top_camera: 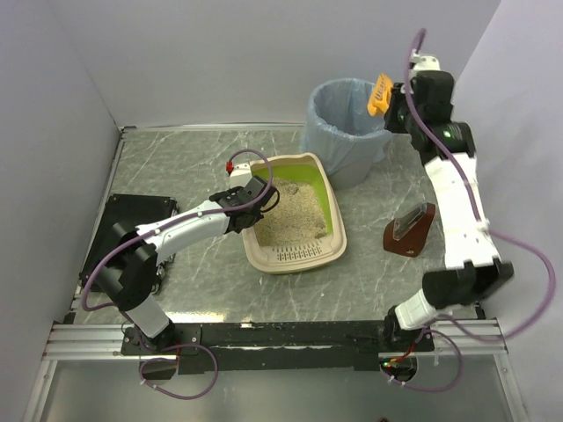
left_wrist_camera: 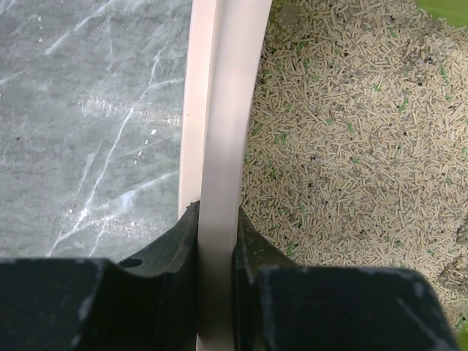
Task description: Clean the litter box
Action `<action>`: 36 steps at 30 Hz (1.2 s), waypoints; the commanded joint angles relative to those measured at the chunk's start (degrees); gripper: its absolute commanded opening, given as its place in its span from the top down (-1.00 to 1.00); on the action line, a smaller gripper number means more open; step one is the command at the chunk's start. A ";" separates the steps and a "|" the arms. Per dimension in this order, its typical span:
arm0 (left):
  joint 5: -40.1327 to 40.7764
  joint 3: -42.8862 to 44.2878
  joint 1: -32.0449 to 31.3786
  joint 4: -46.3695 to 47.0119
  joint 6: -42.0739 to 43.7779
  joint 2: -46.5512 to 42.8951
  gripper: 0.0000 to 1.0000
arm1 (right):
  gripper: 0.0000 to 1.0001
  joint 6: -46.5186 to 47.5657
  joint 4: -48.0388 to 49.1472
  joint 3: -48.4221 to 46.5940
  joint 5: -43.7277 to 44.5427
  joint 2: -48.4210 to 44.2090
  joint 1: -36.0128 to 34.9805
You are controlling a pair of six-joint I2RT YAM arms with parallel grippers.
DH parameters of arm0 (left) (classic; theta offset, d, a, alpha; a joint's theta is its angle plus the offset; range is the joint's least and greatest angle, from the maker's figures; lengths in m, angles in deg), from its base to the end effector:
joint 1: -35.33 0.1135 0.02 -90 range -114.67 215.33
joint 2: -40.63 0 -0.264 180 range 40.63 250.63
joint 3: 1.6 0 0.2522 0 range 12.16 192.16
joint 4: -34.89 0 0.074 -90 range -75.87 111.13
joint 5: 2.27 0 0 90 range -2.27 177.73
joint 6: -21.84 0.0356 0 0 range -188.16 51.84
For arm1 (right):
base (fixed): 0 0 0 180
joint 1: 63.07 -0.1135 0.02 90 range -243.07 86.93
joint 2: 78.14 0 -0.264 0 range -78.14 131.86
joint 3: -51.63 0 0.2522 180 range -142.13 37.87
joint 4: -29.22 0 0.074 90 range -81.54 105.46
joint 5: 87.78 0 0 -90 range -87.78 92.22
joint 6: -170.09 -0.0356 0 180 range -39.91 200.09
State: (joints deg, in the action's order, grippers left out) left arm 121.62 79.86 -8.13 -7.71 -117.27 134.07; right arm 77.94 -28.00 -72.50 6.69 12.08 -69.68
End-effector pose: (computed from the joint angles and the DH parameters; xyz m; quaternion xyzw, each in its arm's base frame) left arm 0.2623 -0.2212 0.2403 -0.1335 0.9058 -0.0185 0.4018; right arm 0.3290 0.0353 0.4749 -0.0111 0.8349 0.0095 0.5501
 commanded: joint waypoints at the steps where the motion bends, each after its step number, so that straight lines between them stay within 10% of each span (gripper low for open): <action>1: -2.16 2.96 -0.04 11.79 -3.28 -5.47 0.99 | 1.00 -7.84 6.46 4.18 -7.53 -13.37 -0.33; 12: -1.37 2.17 -0.13 12.32 -3.02 -6.52 0.98 | 1.00 -18.67 4.17 26.02 -33.72 -27.09 -4.18; 19: -1.11 2.79 -0.22 10.38 -5.04 -6.17 0.98 | 1.00 -27.10 -5.75 32.32 -23.45 -24.21 -14.38; 36: 3.73 0.77 -2.59 8.62 -13.12 -8.54 0.99 | 1.00 -54.89 5.83 41.54 2.21 -12.26 -22.22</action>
State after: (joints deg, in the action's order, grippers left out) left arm 123.18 79.21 -9.82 -9.07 -122.53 133.35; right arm 30.33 -26.21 -30.34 1.62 -2.11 -91.15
